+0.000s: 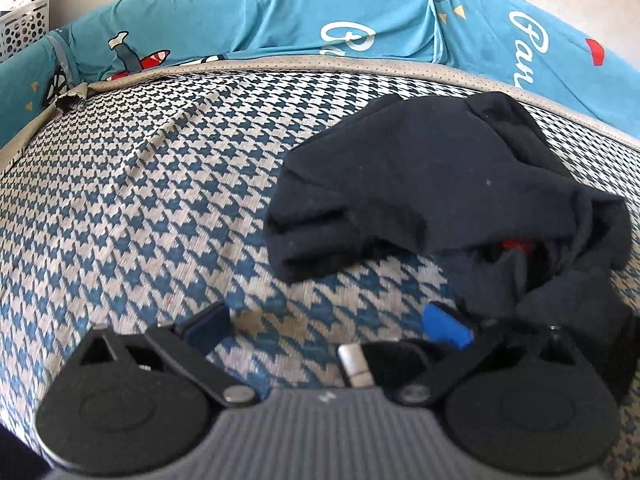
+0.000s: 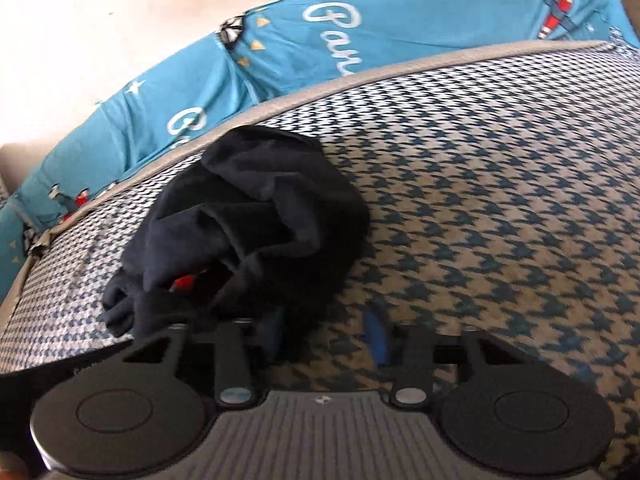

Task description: Fold clothes

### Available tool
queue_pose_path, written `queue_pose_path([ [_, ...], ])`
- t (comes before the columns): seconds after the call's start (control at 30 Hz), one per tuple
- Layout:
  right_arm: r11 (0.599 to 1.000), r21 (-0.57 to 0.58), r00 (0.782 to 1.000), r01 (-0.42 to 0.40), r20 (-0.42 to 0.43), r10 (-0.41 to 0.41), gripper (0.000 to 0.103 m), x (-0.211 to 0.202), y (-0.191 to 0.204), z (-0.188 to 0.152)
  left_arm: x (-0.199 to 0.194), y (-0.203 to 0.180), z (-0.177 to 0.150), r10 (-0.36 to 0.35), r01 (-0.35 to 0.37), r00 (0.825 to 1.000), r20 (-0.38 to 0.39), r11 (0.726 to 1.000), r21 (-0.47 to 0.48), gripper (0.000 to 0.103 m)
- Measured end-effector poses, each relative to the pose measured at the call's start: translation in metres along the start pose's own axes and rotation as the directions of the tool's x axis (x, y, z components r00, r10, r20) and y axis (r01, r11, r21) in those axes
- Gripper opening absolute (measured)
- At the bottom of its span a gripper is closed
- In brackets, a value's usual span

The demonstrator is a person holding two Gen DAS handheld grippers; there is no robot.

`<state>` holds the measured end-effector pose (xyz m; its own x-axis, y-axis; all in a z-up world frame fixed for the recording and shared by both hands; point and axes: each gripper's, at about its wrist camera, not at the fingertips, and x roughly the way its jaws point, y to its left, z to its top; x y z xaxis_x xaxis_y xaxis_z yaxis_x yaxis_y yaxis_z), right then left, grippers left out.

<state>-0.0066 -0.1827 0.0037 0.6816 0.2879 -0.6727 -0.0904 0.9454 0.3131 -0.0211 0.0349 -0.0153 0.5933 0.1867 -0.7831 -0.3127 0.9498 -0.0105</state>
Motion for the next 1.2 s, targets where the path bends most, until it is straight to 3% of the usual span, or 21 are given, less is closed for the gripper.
queue_pose_path([
  [0.07, 0.999, -0.038, 1.000, -0.018, 0.018, 0.019, 0.010, 0.000, 0.008, 0.002, -0.006, 0.001, -0.002, -0.022, 0.022, 1.000, -0.002, 1.000, -0.008, 0.103],
  [0.2, 0.992, -0.128, 0.993, 0.000, 0.120, 0.016, 0.004, -0.010, 0.020, 0.010, -0.020, 0.003, -0.004, -0.059, 0.059, 0.998, 0.005, 0.998, -0.017, 0.103],
  [0.5, 0.999, 0.035, 0.984, -0.010, 0.175, 0.003, 0.005, -0.027, -0.013, 0.051, -0.040, -0.002, -0.013, -0.106, 0.106, 0.994, 0.014, 0.994, 0.016, 0.103],
  [0.6, 0.998, 0.040, 0.985, -0.037, 0.173, 0.030, 0.006, -0.031, -0.017, 0.060, -0.039, -0.009, -0.013, -0.125, 0.125, 0.992, 0.005, 0.991, 0.047, 0.103],
  [0.8, 0.994, -0.065, 0.990, -0.087, 0.108, 0.093, 0.006, -0.020, -0.006, 0.070, -0.034, -0.021, -0.017, -0.149, 0.149, 0.989, -0.005, 0.985, 0.091, 0.103],
  [0.93, 0.983, -0.133, 0.989, -0.123, 0.060, 0.131, 0.009, -0.013, 0.002, 0.077, -0.026, -0.025, -0.015, -0.138, 0.137, 0.990, 0.001, 0.985, 0.102, 0.103],
  [1.03, 0.973, -0.180, 0.988, -0.146, 0.024, 0.153, 0.016, -0.006, 0.009, 0.079, -0.021, -0.029, -0.013, -0.130, 0.128, 0.992, 0.006, 0.986, 0.111, 0.103],
  [1.2, 0.960, -0.241, 0.988, -0.142, 0.024, 0.153, 0.041, 0.005, 0.018, 0.081, -0.011, -0.034, -0.009, -0.116, 0.114, 0.993, 0.014, 0.986, 0.119, 0.103],
])
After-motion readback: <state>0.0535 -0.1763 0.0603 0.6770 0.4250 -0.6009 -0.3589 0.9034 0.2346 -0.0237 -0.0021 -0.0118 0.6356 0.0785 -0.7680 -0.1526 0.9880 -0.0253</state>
